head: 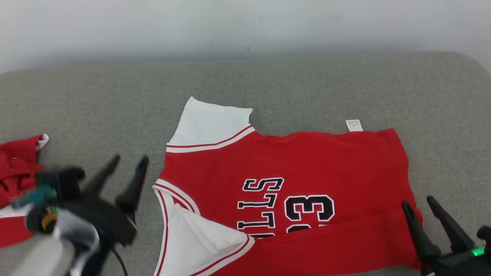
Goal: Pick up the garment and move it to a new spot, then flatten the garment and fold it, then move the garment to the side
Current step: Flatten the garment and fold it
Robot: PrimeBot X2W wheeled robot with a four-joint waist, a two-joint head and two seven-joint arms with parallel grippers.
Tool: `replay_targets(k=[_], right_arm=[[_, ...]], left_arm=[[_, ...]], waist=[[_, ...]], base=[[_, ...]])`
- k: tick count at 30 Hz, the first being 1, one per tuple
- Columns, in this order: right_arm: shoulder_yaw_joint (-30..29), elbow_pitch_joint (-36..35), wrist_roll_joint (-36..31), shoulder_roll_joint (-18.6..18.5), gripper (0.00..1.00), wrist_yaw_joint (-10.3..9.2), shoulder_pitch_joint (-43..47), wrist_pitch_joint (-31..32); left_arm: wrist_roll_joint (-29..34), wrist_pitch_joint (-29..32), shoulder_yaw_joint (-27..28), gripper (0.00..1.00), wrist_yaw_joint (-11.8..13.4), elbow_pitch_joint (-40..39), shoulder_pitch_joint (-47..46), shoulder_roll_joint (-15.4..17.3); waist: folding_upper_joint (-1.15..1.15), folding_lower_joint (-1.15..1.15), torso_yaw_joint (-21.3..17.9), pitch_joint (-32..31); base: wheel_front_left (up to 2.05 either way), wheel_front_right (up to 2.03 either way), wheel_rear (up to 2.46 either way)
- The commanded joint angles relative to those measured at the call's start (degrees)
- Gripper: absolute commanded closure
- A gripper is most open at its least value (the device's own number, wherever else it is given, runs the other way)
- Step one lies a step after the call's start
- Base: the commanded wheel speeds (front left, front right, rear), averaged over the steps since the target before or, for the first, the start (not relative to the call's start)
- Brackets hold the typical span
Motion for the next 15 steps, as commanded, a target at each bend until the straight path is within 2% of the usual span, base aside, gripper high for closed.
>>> replay_targets(k=[1,7,15], right_arm=[[0.2,-0.3,-0.5,-0.4,0.0,-0.11,-1.3,-0.1],[2.5,-1.2,-1.1,0.0,0.0,-0.11,-6.6,-0.1],[5.6,-1.8,-2.3,2.0,0.0,-0.11,-12.4,-0.1]], left_arm=[[0.1,1.2,0.3,0.0,-0.4,0.5,-2.9,0.7],[-2.1,10.6,0.1,0.0,-3.1,7.7,-18.3,1.3],[-1.3,22.3,-4.1,0.0,-7.4,21.8,-34.6,0.7]], waist=[[0.0,0.0,-1.0,2.2],[0.0,0.0,-3.3,6.5],[0.0,0.0,-7.4,12.0]], base=[[0.0,0.0,0.0],[0.0,0.0,0.0],[0.0,0.0,0.0]])
